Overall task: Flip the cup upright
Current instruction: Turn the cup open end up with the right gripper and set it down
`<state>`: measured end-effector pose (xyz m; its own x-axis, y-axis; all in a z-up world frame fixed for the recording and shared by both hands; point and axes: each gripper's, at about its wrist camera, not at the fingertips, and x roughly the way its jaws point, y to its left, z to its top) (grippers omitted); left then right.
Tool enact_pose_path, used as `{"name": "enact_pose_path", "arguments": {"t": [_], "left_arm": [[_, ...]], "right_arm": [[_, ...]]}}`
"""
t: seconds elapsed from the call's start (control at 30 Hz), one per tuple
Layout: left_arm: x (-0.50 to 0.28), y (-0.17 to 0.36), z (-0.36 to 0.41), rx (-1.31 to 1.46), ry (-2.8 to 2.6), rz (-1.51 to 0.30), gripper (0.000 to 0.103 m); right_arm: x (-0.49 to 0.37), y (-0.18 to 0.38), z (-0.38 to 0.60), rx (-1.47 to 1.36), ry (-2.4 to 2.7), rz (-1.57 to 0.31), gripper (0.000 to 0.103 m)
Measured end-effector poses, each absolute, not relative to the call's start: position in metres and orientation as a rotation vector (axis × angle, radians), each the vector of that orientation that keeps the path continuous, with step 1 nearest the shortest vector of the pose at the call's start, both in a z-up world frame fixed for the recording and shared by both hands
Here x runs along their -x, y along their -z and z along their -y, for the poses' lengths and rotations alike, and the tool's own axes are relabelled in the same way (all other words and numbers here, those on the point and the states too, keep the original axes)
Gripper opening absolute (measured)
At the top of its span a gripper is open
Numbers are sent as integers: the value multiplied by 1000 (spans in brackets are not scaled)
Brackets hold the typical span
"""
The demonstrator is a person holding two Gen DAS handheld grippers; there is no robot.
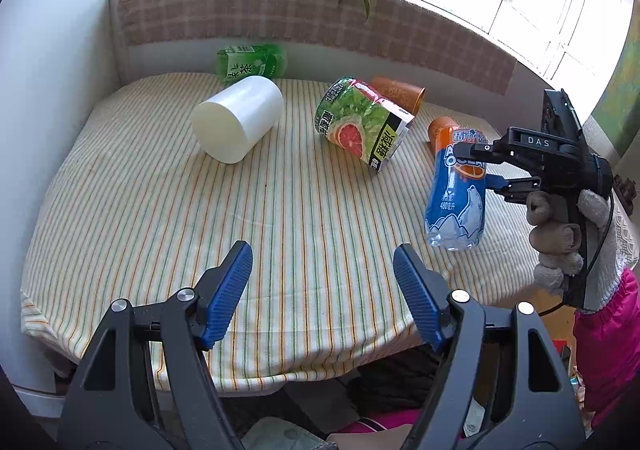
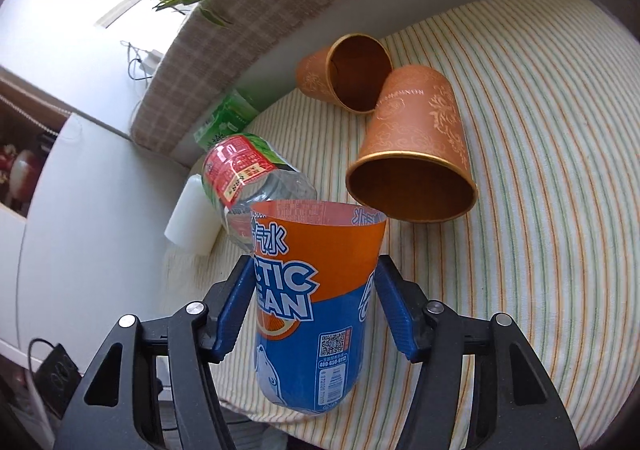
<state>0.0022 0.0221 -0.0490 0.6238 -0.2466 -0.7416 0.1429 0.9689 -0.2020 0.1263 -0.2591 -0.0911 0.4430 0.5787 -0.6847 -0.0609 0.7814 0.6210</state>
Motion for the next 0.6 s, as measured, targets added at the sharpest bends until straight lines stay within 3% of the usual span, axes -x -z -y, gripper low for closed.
{"name": "enact_pose_path", "arguments": {"t": [0.3, 0.6], "left_arm": [[-4, 52, -17, 134, 242, -879, 75], [-2, 53, -11, 127, 262, -889, 75]], "right_arm": [[-99, 61, 225, -193, -390, -792, 59], [-94, 59, 208, -11, -356, -640, 59]]}}
